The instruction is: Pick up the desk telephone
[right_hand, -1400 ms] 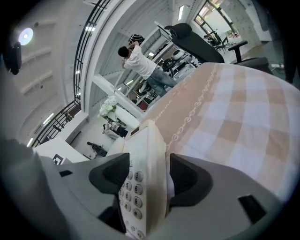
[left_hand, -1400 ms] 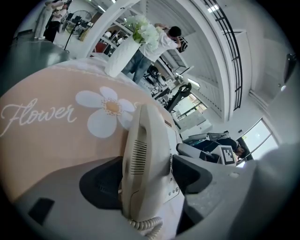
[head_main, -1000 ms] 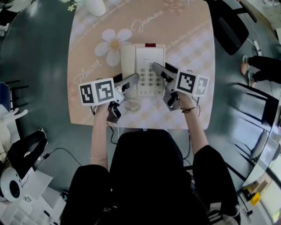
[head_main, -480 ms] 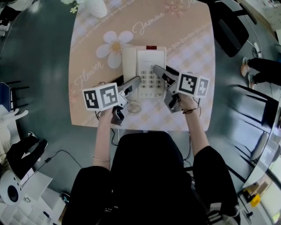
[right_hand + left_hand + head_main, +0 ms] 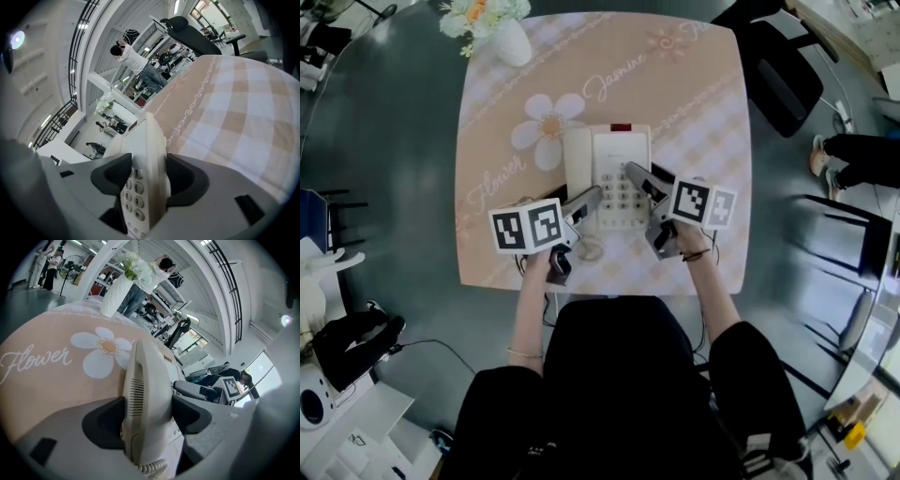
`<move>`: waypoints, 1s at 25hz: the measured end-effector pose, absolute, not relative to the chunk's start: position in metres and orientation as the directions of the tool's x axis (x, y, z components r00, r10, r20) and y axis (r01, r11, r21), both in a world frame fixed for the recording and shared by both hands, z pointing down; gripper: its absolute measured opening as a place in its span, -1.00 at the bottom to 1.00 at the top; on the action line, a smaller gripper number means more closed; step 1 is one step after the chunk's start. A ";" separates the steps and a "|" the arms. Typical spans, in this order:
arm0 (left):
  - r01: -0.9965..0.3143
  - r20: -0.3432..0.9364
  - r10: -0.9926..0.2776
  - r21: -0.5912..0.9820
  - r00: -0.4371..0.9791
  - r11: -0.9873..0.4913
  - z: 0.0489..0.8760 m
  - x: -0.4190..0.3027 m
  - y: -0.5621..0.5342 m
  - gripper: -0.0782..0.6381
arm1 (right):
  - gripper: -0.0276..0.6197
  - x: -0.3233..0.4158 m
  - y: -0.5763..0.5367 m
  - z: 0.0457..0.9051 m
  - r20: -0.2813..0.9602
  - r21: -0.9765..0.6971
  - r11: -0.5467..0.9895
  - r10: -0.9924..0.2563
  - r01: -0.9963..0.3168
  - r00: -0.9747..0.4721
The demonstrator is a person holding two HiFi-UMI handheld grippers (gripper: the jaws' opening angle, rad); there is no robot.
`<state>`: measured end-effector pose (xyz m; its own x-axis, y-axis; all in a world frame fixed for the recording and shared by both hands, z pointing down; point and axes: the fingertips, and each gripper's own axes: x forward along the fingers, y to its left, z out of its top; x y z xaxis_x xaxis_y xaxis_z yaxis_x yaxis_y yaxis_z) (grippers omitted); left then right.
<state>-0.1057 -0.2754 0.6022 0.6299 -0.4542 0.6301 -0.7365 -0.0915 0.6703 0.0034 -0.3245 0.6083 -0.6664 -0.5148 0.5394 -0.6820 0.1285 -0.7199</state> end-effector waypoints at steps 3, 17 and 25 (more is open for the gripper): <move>-0.736 0.626 -0.463 0.671 0.627 -0.090 0.598 -0.105 -0.274 0.07 | -0.25 0.003 -0.324 0.602 0.539 -0.711 0.140 -0.520 -0.689 -0.662; -0.757 0.619 -0.498 0.642 0.607 -0.124 0.557 -0.108 -0.266 0.07 | -0.24 0.001 -0.318 0.560 0.499 -0.713 0.184 -0.544 -0.676 -0.674; -0.760 0.599 -0.530 0.633 0.600 -0.145 0.526 -0.109 -0.256 0.06 | -0.25 0.000 -0.309 0.527 0.463 -0.708 0.221 -0.572 -0.671 -0.677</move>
<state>-0.1089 -0.2561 0.5261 0.6003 -0.5303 0.5987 -0.7601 -0.1453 0.6334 -0.0003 -0.3094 0.5275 -0.6773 -0.5717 0.4630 -0.6705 0.2209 -0.7082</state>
